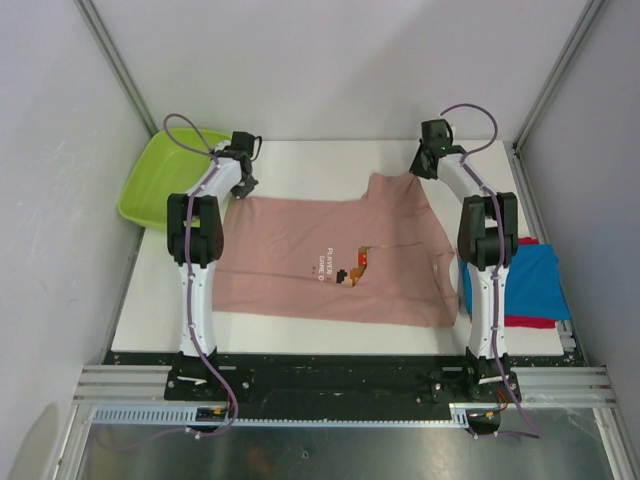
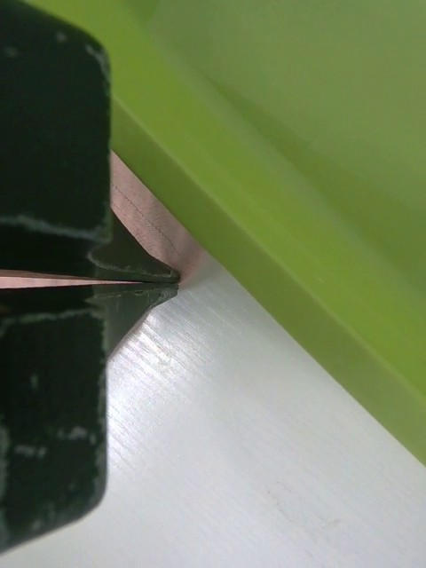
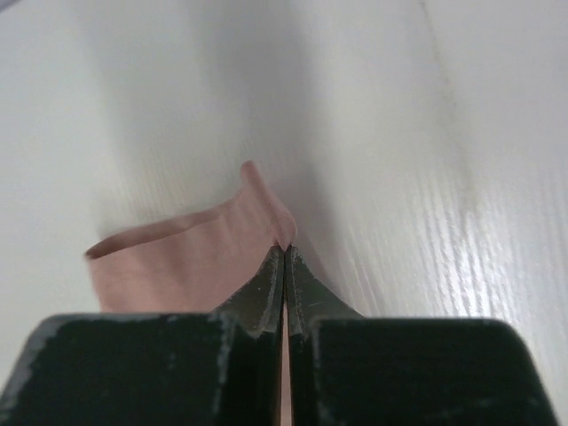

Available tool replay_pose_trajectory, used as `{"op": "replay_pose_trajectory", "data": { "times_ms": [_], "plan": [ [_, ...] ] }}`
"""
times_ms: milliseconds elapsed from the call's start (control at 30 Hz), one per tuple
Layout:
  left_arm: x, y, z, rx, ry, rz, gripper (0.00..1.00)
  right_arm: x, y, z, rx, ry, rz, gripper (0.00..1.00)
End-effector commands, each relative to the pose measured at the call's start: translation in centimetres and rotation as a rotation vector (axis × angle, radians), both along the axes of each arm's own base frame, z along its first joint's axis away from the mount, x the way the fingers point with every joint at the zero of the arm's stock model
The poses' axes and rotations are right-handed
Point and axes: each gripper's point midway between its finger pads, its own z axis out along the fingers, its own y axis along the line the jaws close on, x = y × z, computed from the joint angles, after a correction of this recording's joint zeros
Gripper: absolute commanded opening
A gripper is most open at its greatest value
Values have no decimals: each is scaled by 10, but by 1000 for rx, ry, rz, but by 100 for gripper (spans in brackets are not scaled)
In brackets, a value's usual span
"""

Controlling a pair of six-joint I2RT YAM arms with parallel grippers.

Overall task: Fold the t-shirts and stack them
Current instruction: Grap the side of the flattened tshirt furthest away from the robot with both arms

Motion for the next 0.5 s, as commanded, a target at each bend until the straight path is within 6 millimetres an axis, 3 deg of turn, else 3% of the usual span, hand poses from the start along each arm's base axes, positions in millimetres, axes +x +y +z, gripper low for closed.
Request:
{"op": "replay_pose_trajectory", "data": {
  "times_ms": [0,467],
  "plan": [
    [7,1,40,-12,-76,-19,0,4,-14,72,-3,-148,-23,0],
    [-4,-1,58,-45,-109,-41,0,-39,-11,94,29,-185,-23,0]
  ]
}}
